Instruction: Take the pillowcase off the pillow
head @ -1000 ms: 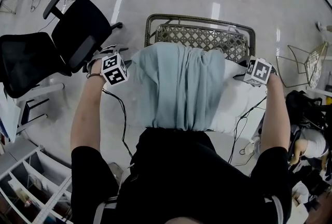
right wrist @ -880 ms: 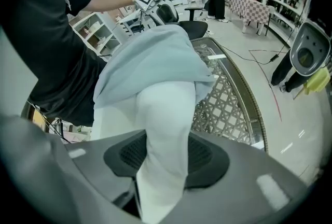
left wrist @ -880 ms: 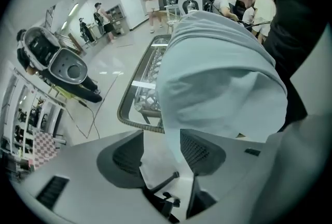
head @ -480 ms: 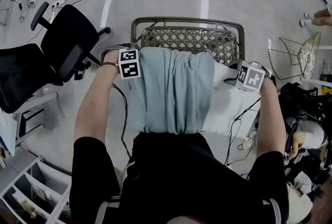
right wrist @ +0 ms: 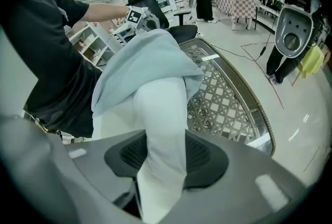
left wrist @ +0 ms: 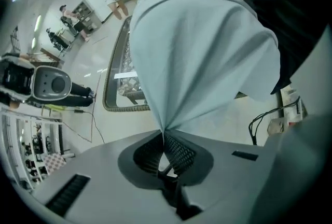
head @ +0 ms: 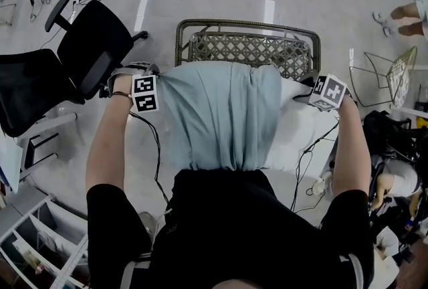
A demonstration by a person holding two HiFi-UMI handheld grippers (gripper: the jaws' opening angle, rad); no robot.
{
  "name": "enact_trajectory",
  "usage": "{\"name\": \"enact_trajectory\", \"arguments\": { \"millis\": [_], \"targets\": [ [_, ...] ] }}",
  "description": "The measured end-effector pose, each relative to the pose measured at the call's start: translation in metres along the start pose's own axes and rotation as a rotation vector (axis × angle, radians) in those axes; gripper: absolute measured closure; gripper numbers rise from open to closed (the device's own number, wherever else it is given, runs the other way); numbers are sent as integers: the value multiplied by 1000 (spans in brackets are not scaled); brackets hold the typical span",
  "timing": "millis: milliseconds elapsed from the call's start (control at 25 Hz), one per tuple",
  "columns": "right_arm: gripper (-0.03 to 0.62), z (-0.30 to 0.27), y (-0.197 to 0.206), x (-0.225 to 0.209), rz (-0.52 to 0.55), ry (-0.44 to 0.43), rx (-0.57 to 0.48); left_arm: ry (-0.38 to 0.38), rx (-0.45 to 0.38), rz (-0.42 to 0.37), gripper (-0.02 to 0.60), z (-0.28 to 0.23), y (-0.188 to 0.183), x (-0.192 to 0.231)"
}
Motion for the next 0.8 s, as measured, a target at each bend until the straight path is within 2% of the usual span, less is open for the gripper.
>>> {"name": "enact_trajectory", "arguments": {
  "millis": [240, 320, 400, 480, 560, 680, 800],
  "targets": [
    [398, -11, -3, -8, -15, 20, -6, -11, -54, 134, 575, -3, 32, -36],
    [388, -17, -6, -8, -15, 57, 8, -30, -86, 216, 575, -4, 34, -40],
    [333, -18, -11, -10, -13, 135, 41, -59, -115, 279, 574, -4, 27, -43],
    [315, -13, -16, -10, -17, 241, 67, -97, -140, 300, 572, -3, 17, -45],
    [327, -7, -19, -5, -31, 333, 63, -119, -169, 308, 572, 0, 8, -50],
    [327, -1, -21, 19, -52, 395, 18, -126, -214, 318, 563, 5, -2, -65],
    [327, 0, -22, 55, -57, 425, -14, -121, -276, 335, 520, 12, -9, -84]
  ]
}}
Point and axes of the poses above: the fingertips, and each gripper's own axes: z backward along the fingers, x to its left, y out of its underside, the point moved 7 cm from there along z, backward along the fingers, and after that the axes turned 13 degrees about y, right-handed, at the moved point
